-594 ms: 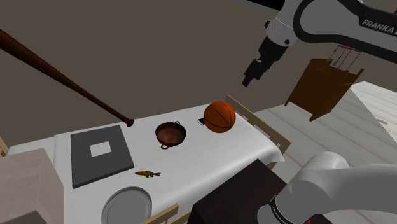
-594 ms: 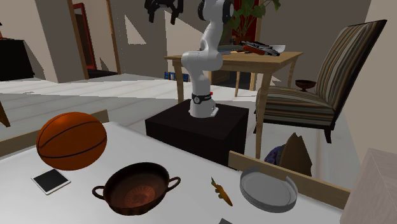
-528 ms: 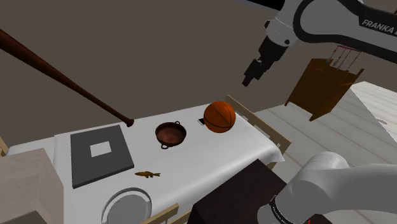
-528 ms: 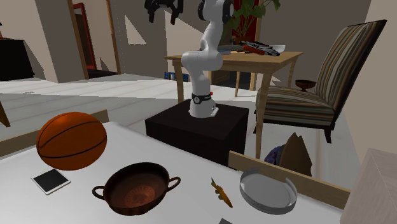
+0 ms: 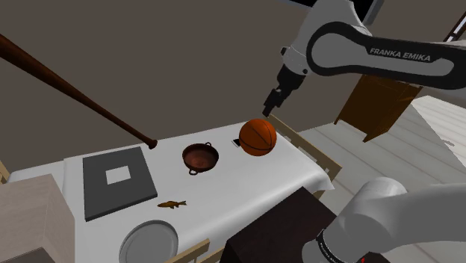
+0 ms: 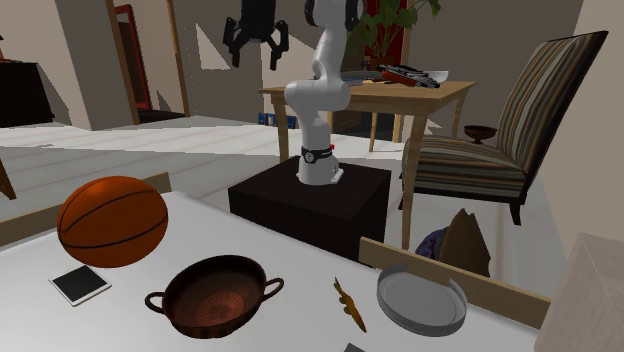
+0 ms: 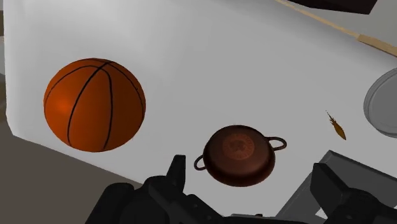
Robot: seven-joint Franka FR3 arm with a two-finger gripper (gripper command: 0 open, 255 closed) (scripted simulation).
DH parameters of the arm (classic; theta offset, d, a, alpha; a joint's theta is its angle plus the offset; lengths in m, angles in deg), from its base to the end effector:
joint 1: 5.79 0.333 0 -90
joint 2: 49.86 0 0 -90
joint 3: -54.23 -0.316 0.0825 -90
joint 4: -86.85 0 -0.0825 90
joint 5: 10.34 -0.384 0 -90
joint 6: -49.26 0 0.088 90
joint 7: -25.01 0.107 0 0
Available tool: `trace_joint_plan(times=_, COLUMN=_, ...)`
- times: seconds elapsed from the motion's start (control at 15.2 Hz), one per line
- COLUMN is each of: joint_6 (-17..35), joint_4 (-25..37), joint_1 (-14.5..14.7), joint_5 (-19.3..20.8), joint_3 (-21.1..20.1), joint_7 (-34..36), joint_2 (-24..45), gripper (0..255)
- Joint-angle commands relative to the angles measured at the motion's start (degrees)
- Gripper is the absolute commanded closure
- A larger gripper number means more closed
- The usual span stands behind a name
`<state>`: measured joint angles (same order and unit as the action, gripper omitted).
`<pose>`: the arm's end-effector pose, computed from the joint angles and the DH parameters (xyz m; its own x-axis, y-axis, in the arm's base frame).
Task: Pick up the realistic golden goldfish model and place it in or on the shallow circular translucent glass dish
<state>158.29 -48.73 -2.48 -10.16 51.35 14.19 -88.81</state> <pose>0.3631 0.0430 0.5823 0.9360 0.2871 0.2037 0.2777 -0.9578 0.0743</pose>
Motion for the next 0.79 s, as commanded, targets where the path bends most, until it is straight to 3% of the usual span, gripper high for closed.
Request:
trace_joint_plan(times=0.0, joint_6=3.54, joint_4=-1.10, joint_1=0.89, joint_5=-0.63, joint_3=0.08, joint_7=-1.33, joint_2=2.80, gripper=0)
trace_joint_plan(times=0.73, joint_6=20.57, joint_4=-3.07, joint_1=5.98, joint_5=-4.80, joint_3=-0.55, joint_7=-8.86, joint_2=20.47, gripper=0)
